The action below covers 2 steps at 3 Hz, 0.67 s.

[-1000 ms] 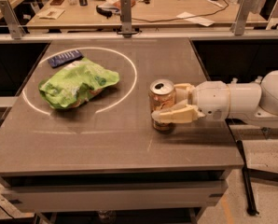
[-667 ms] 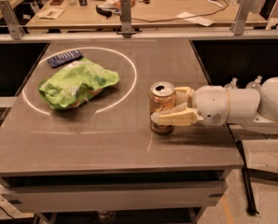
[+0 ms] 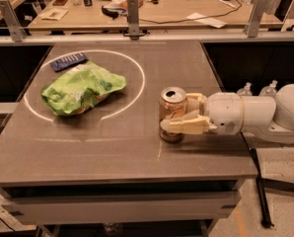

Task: Place orange can upright

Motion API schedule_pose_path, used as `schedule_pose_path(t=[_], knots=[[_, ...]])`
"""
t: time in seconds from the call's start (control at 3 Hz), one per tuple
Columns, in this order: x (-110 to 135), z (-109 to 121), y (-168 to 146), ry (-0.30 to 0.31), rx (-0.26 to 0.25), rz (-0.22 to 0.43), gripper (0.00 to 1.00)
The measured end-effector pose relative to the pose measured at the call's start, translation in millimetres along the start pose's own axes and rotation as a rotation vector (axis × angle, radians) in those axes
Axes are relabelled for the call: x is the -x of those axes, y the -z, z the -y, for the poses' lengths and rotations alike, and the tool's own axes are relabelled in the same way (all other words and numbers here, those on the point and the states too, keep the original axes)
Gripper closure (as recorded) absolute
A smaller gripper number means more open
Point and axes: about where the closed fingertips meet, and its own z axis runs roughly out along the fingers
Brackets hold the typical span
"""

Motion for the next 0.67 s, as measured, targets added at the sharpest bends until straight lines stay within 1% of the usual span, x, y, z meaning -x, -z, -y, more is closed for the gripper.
schedule_pose_path(t=[0.33,0.67], knots=[[0.2,0.8,2.3,0.001,0.005,-0.018,0.13],[0.9,2.1,7.2,0.003,0.005,-0.035,0.00]])
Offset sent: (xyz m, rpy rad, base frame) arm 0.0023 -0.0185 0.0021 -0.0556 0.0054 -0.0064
